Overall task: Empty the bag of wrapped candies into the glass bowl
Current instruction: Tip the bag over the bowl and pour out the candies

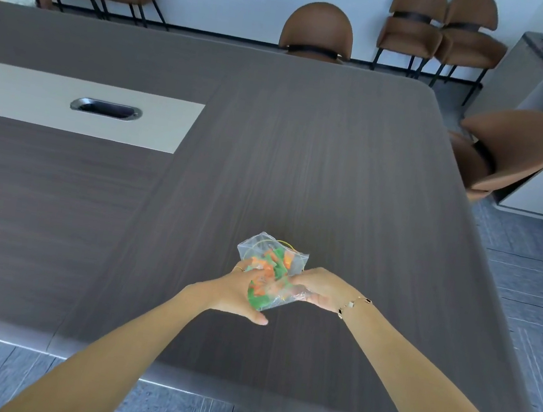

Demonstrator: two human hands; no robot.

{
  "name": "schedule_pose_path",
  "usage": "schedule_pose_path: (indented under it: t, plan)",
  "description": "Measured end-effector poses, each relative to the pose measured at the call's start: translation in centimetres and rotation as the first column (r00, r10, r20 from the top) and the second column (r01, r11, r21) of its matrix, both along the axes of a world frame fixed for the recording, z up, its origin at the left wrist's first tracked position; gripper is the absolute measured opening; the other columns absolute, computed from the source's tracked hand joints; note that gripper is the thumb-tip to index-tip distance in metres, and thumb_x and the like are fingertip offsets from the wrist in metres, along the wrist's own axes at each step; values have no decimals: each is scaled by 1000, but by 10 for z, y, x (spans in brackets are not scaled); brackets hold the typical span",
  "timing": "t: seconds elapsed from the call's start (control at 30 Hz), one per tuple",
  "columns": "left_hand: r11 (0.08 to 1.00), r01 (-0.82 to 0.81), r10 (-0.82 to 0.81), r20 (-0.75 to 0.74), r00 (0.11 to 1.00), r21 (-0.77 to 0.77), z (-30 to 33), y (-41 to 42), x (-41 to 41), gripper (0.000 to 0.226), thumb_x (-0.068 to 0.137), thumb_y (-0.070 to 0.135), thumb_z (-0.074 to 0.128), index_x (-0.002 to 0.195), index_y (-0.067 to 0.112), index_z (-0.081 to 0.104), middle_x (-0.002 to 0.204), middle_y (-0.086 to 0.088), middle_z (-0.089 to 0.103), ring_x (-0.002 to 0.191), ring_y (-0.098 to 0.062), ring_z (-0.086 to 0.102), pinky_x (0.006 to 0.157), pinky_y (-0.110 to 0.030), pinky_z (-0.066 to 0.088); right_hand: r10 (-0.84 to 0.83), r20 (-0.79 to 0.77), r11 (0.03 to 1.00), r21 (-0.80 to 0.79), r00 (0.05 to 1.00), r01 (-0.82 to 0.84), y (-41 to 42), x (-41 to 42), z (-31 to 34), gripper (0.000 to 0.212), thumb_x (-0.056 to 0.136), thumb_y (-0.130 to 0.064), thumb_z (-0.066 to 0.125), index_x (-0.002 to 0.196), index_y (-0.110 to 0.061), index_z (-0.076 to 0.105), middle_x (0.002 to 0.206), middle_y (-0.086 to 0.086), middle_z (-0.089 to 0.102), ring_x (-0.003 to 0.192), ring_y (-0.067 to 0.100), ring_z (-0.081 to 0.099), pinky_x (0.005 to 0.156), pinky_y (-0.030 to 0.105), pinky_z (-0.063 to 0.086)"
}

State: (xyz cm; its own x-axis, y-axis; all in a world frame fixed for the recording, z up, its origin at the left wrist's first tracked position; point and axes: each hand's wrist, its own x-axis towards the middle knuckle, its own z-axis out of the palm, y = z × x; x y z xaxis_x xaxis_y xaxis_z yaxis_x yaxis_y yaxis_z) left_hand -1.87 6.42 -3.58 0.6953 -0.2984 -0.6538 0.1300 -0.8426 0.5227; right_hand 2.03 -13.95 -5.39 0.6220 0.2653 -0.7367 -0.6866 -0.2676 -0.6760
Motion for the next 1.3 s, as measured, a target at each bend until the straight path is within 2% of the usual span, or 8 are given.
schedule_pose_path:
  t: [0.2, 0.37, 0.47, 0.63, 0.7, 0.87, 1.1, 1.3]
  plan:
    - [995, 85, -85, -1, 996, 44, 6, 1, 0, 74, 82, 2, 55, 147, 26, 29, 153, 5, 22, 124, -23, 48, 100, -36, 51, 102, 107, 956, -287, 989, -68, 8, -2, 7, 30, 64, 4, 45, 47, -17, 32, 59, 1, 29, 64, 21, 31, 68, 31, 33]
    - [976, 200, -203, 30, 979, 81, 11, 4, 1, 60, 94, 3, 32, 145, 34, 33, 126, -6, 49, 68, -19, 52, 60, -30, 48, 56, 156, 956, -292, 986, -8, 5, -6, 1, 23, 76, 9, 48, 82, -4, 67, 82, 8, 53, 76, 21, 50, 81, 33, 48]
    - [961, 246, -256, 74, 964, 128, 10, 9, 6, 57, 97, 5, 31, 145, 36, 32, 107, -1, 46, 80, -21, 48, 69, -29, 43, 58, 243, 937, -349, 968, 32, 6, -6, 3, 31, 85, 6, 42, 104, 5, 66, 89, 8, 55, 85, 22, 51, 77, 27, 43]
    - [918, 260, -355, 330, 875, 299, 21, 5, 13, 31, 100, 34, 43, 123, 18, 56, 95, -1, 53, 73, -16, 52, 62, -22, 40, 164, 373, 887, -461, 913, 29, 5, -8, 13, 16, 88, 3, 45, 79, -7, 53, 75, 12, 59, 61, 29, 65, 54, 31, 57]
    - [920, 188, -296, 295, 909, 345, 27, 0, 16, 31, 96, 24, 48, 126, 17, 50, 99, -9, 54, 78, -21, 57, 68, -30, 47, 237, 415, 836, -547, 878, 33, 6, -9, 16, 24, 83, 6, 41, 65, -9, 45, 68, 12, 57, 67, 42, 70, 61, 44, 58]
    - [900, 66, -249, 381, 890, 432, 32, -4, 24, 35, 91, 10, 47, 125, 8, 49, 94, -10, 49, 88, -33, 62, 75, -37, 50, 296, 545, 817, -570, 784, 88, 5, -8, 20, 36, 94, -7, 35, 61, -18, 41, 70, 6, 53, 63, 32, 57, 51, 33, 48]
    - [879, 50, -293, 455, 841, 474, 33, -4, 33, 22, 91, 0, 43, 109, 5, 54, 90, -13, 63, 76, -33, 59, 67, -37, 47, 407, 372, 795, -594, 834, -123, -6, 2, 31, 40, 100, -21, 31, 100, 6, 60, 76, 12, 57, 50, 17, 48, 47, 26, 36]
    - [866, 56, -323, 471, 821, 497, 28, -1, 39, 16, 95, 3, 43, 107, 4, 53, 104, -13, 66, 92, -35, 65, 71, -40, 50, 387, 384, 822, -556, 838, -125, -5, 4, 41, 53, 95, -54, 35, 78, -6, 51, 71, 0, 50, 64, 16, 46, 59, 28, 35]
